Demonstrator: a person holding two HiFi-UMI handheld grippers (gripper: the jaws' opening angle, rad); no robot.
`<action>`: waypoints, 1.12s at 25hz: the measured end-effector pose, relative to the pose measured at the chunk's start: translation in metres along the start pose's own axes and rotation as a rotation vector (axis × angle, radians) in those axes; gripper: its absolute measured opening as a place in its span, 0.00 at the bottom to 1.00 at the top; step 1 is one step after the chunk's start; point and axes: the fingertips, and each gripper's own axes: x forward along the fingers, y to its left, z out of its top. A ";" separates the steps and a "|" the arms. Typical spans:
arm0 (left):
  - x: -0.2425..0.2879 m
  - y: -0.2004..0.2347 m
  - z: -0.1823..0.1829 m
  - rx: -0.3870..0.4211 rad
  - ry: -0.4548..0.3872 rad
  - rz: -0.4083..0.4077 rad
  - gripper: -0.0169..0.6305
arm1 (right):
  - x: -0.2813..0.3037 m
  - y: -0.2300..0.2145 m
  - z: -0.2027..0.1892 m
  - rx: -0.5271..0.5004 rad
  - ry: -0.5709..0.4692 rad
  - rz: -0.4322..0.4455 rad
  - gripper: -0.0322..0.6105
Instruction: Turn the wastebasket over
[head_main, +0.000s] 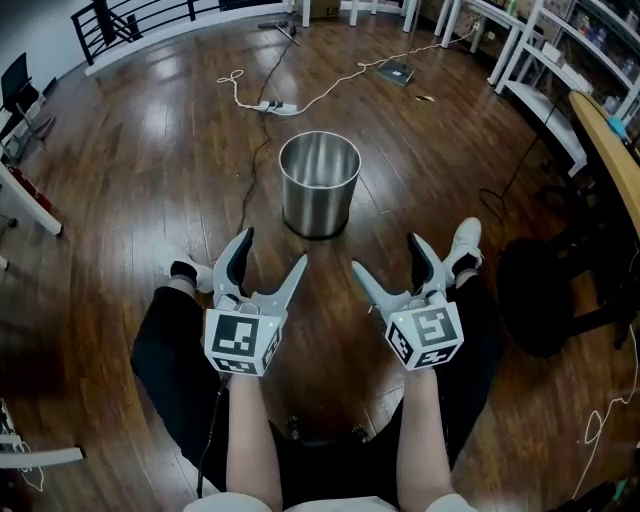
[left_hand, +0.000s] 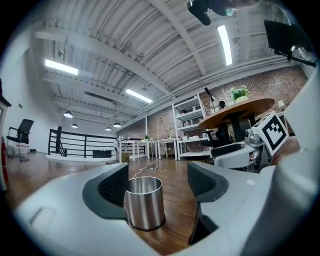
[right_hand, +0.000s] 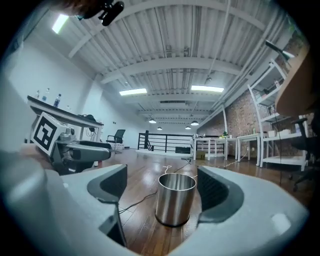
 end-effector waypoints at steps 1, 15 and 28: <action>-0.013 -0.014 0.001 -0.002 0.000 0.017 0.62 | -0.017 0.005 0.002 -0.004 -0.013 0.013 0.70; -0.188 -0.190 0.016 -0.025 -0.014 0.247 0.69 | -0.248 0.029 0.013 -0.119 -0.044 0.084 0.70; -0.236 -0.285 0.041 0.039 -0.010 0.261 0.67 | -0.348 0.028 0.014 -0.095 -0.047 0.094 0.70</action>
